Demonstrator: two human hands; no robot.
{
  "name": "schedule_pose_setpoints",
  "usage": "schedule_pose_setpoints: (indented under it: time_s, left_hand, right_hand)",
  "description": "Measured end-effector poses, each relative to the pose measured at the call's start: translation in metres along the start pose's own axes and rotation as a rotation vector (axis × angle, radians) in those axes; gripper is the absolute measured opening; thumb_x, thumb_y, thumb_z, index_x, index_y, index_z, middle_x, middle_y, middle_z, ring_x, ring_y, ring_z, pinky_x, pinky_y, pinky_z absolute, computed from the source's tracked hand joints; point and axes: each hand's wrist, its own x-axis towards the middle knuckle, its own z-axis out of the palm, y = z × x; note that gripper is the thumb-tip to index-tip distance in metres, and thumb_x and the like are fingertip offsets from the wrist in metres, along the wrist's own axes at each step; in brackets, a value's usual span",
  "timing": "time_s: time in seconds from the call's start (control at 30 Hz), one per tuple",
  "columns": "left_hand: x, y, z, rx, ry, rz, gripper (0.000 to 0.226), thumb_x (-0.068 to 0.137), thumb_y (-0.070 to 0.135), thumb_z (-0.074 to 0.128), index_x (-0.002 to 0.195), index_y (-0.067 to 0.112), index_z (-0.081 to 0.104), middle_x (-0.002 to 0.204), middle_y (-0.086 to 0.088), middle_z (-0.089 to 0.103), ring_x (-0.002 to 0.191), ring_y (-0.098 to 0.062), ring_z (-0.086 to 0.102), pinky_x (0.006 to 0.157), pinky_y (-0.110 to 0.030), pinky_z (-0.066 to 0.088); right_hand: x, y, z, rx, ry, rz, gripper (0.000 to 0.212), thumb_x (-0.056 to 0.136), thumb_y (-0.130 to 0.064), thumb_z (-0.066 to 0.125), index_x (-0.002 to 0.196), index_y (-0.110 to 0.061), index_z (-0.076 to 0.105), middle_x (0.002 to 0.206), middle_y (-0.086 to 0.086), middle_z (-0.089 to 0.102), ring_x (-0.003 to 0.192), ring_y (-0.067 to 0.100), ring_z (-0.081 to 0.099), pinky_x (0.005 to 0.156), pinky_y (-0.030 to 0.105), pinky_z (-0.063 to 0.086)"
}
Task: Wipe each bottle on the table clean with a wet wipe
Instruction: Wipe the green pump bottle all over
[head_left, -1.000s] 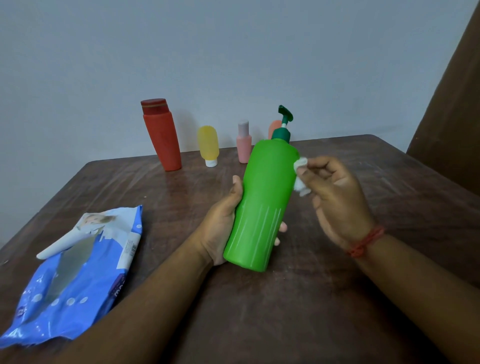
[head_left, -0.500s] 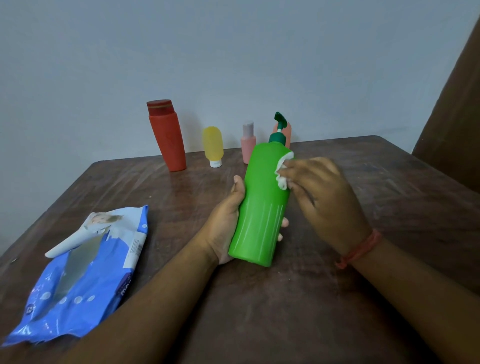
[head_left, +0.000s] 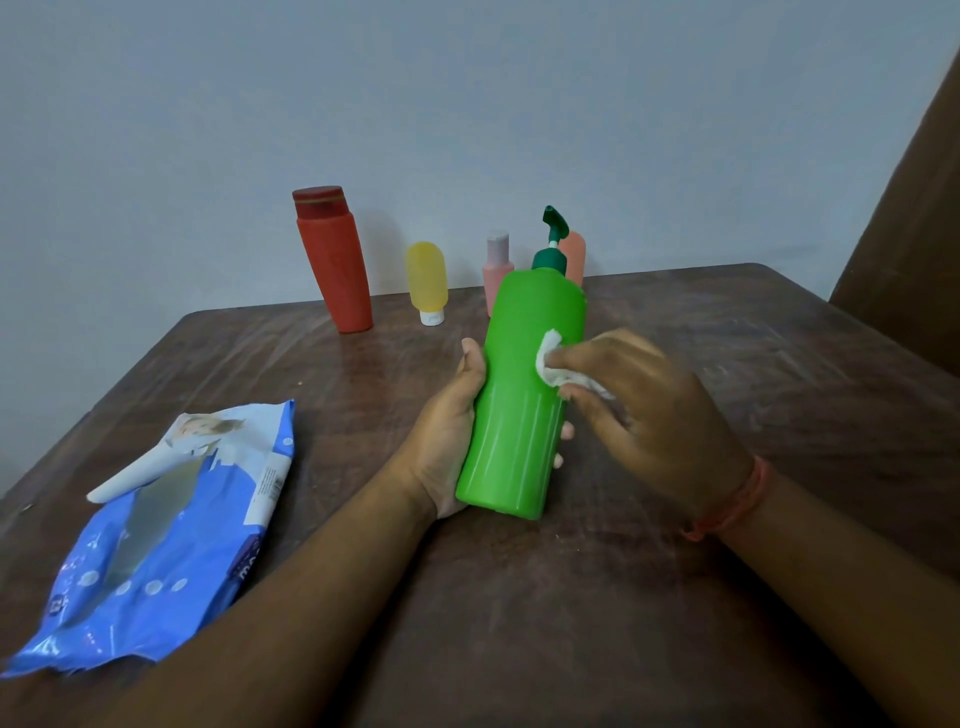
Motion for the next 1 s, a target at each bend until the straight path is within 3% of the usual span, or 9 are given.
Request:
schedule_pose_setpoints:
  time_s: [0.07, 0.2, 0.27, 0.37, 0.47, 0.63, 0.77, 0.9, 1.0]
  left_hand:
    - [0.001, 0.000, -0.001, 0.003, 0.005, 0.002, 0.078, 0.090, 0.067, 0.029, 0.134, 0.010, 0.058, 0.109, -0.018, 0.071, 0.084, -0.032, 0.071, 0.068, -0.044, 0.061]
    - [0.002, -0.001, -0.002, -0.049, 0.020, 0.017, 0.074, 0.094, 0.067, 0.025, 0.123, 0.011, 0.065, 0.103, -0.017, 0.072, 0.080, -0.029, 0.070, 0.066, -0.042, 0.060]
    - [0.002, 0.000, -0.003, -0.062, 0.023, 0.027, 0.075, 0.097, 0.067, 0.022, 0.122, 0.011, 0.066, 0.103, -0.018, 0.072, 0.080, -0.030, 0.070, 0.067, -0.041, 0.060]
    - [0.002, 0.000, -0.002, -0.048, 0.031, 0.040, 0.077, 0.098, 0.066, 0.018, 0.119, 0.010, 0.067, 0.102, -0.018, 0.072, 0.078, -0.030, 0.070, 0.067, -0.041, 0.060]
    - [0.001, 0.000, -0.003, -0.075, 0.067, 0.043, 0.075, 0.098, 0.066, 0.021, 0.117, 0.010, 0.067, 0.102, -0.017, 0.074, 0.078, -0.028, 0.071, 0.064, -0.040, 0.061]
    - [0.002, -0.001, -0.004, -0.078, 0.057, 0.059, 0.078, 0.099, 0.066, 0.017, 0.121, 0.009, 0.066, 0.102, -0.019, 0.072, 0.080, -0.030, 0.070, 0.068, -0.041, 0.060]
    - [0.002, -0.001, -0.004, -0.073, 0.059, 0.051, 0.074, 0.097, 0.067, 0.023, 0.121, 0.011, 0.065, 0.102, -0.015, 0.073, 0.081, -0.026, 0.071, 0.068, -0.040, 0.060]
    - [0.003, -0.002, -0.001, -0.044, 0.054, 0.056, 0.073, 0.096, 0.065, 0.024, 0.125, 0.011, 0.063, 0.102, -0.017, 0.073, 0.080, -0.030, 0.071, 0.069, -0.042, 0.061]
    - [0.003, -0.003, -0.004, -0.053, 0.060, 0.038, 0.077, 0.097, 0.066, 0.023, 0.132, 0.008, 0.060, 0.106, -0.015, 0.073, 0.086, -0.026, 0.071, 0.074, -0.040, 0.061]
  right_hand:
    - [0.003, 0.002, -0.001, -0.027, 0.042, 0.067, 0.026, 0.092, 0.000, 0.067, 0.117, -0.004, 0.069, 0.108, 0.006, 0.069, 0.101, 0.021, 0.062, 0.093, 0.025, 0.047]
    - [-0.004, -0.005, 0.005, -0.068, -0.074, -0.102, 0.023, 0.087, 0.007, 0.067, 0.107, -0.002, 0.074, 0.108, 0.010, 0.069, 0.102, 0.023, 0.062, 0.100, 0.021, 0.042]
    - [-0.002, -0.001, 0.005, -0.068, -0.060, -0.084, 0.024, 0.087, 0.008, 0.067, 0.107, -0.003, 0.075, 0.109, 0.009, 0.070, 0.102, 0.022, 0.062, 0.101, 0.018, 0.039]
    - [0.003, 0.001, 0.001, -0.072, 0.016, -0.023, 0.018, 0.091, -0.002, 0.069, 0.107, -0.007, 0.076, 0.106, 0.002, 0.072, 0.099, 0.024, 0.061, 0.097, 0.021, 0.041]
    - [-0.004, -0.010, 0.001, -0.079, -0.020, -0.170, 0.015, 0.094, -0.005, 0.068, 0.104, -0.010, 0.078, 0.107, -0.004, 0.074, 0.093, 0.021, 0.056, 0.090, 0.025, 0.045]
    - [0.002, -0.002, 0.002, -0.080, -0.005, -0.049, 0.024, 0.089, 0.004, 0.069, 0.110, -0.007, 0.076, 0.111, 0.002, 0.072, 0.096, 0.024, 0.062, 0.095, 0.019, 0.042]
    - [-0.005, -0.016, 0.007, -0.056, -0.089, -0.196, 0.028, 0.094, 0.007, 0.053, 0.110, -0.001, 0.074, 0.112, 0.009, 0.071, 0.101, 0.024, 0.062, 0.099, 0.025, 0.045]
    - [0.007, -0.006, 0.005, -0.097, -0.041, -0.043, 0.033, 0.089, 0.010, 0.055, 0.115, 0.000, 0.072, 0.115, 0.012, 0.069, 0.103, 0.029, 0.062, 0.104, 0.019, 0.038]
    - [-0.003, -0.017, 0.005, -0.051, -0.132, -0.176, 0.029, 0.093, 0.006, 0.051, 0.110, -0.002, 0.074, 0.110, 0.010, 0.070, 0.100, 0.026, 0.062, 0.100, 0.022, 0.041]
